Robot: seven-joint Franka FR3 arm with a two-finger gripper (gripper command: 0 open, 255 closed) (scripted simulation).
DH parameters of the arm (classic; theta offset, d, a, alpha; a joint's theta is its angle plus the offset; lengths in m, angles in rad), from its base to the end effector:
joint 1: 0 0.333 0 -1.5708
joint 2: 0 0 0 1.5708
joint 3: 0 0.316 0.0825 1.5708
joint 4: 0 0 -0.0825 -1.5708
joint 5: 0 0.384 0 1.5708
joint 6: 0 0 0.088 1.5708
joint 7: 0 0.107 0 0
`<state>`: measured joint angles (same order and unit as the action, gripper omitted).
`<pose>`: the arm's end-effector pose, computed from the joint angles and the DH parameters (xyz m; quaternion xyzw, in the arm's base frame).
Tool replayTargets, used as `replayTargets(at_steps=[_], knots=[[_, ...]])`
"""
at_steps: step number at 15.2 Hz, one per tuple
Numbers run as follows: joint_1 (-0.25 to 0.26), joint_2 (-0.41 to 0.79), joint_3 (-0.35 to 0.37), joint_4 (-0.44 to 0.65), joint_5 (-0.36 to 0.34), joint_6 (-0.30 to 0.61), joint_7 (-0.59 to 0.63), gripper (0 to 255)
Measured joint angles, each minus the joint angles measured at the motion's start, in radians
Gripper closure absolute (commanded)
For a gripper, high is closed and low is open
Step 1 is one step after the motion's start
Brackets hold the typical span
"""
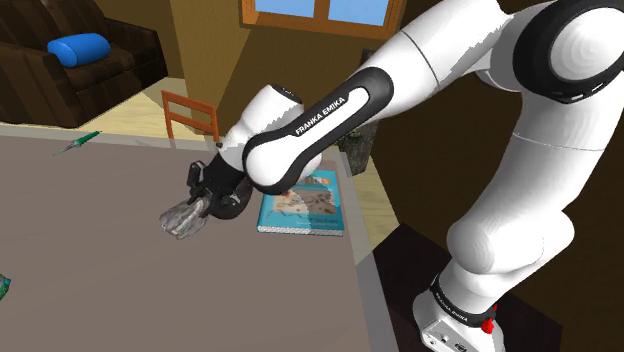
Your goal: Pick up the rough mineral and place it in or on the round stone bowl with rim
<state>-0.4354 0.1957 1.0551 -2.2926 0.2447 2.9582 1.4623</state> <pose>0.4760 0.3063 0.3677 -0.8059 0.5103 -0.0196 0.2997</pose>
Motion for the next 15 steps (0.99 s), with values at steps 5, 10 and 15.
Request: replayTargets(at_steps=[5, 10, 15], knots=[[-0.092, -0.068, 0.094, 0.021, 0.098, -0.071, -0.056, 255], [-0.159, -0.153, 0.153, 0.058, 0.218, -0.162, -0.125, 255], [-0.175, -0.244, 0.151, 0.099, 0.324, -0.258, -0.178, 255]])
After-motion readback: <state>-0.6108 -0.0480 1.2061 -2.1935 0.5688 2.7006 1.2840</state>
